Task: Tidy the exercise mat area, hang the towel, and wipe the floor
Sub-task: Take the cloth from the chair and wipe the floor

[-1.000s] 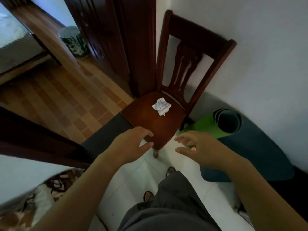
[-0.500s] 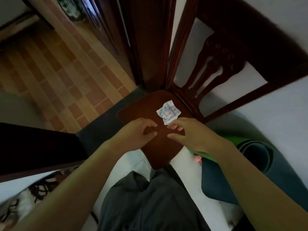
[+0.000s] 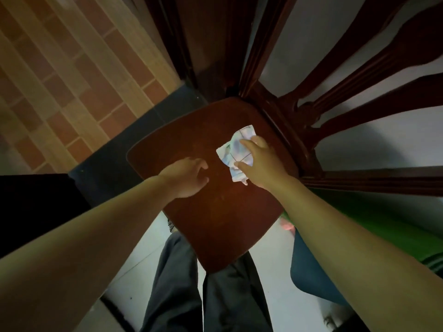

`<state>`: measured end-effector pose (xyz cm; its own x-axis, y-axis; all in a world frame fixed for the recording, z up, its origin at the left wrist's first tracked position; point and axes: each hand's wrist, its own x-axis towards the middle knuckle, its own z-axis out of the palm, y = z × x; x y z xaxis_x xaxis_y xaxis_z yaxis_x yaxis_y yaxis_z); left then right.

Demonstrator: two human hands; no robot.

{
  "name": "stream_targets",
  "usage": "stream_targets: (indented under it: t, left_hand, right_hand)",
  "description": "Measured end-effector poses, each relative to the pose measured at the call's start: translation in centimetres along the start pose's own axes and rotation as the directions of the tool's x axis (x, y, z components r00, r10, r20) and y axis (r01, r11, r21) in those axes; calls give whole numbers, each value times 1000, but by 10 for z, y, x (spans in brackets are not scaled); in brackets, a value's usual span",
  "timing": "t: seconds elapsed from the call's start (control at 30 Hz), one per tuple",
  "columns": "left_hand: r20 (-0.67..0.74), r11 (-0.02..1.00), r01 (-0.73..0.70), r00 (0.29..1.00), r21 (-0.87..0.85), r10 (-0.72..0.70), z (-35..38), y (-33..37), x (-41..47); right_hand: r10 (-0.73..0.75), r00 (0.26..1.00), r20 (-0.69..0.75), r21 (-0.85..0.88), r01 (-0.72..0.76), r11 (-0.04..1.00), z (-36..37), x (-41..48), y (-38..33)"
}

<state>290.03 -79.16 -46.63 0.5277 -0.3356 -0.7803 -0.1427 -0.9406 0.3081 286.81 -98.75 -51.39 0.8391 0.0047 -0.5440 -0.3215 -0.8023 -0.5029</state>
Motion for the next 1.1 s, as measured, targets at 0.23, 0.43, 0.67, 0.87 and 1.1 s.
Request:
stream_targets:
  t: [0.23, 0.43, 0.67, 0.87, 1.1]
  left_hand:
    - [-15, 980, -1, 1000, -198, -2, 23, -15, 20]
    - [35, 979, 20, 999, -203, -14, 27, -19, 14]
    - [-10, 979, -70, 998, -194, 69, -14, 0, -27]
    - [-86, 947, -244, 969, -210, 231, -52, 32, -102]
    - [-103, 828, -490, 871, -273, 481, -84, 77, -229]
  right_hand:
    - [58, 995, 84, -238, -37, 970, 66, 41, 23]
    - [45, 987, -155, -186, -74, 980, 73, 35, 25]
    - [118, 978, -169, 262, -70, 963, 36, -39, 12]
    - [115, 940, -320, 369, 12, 929, -21, -157, -55]
    - [311, 810, -497, 497, -28, 867, -52, -302, -160]
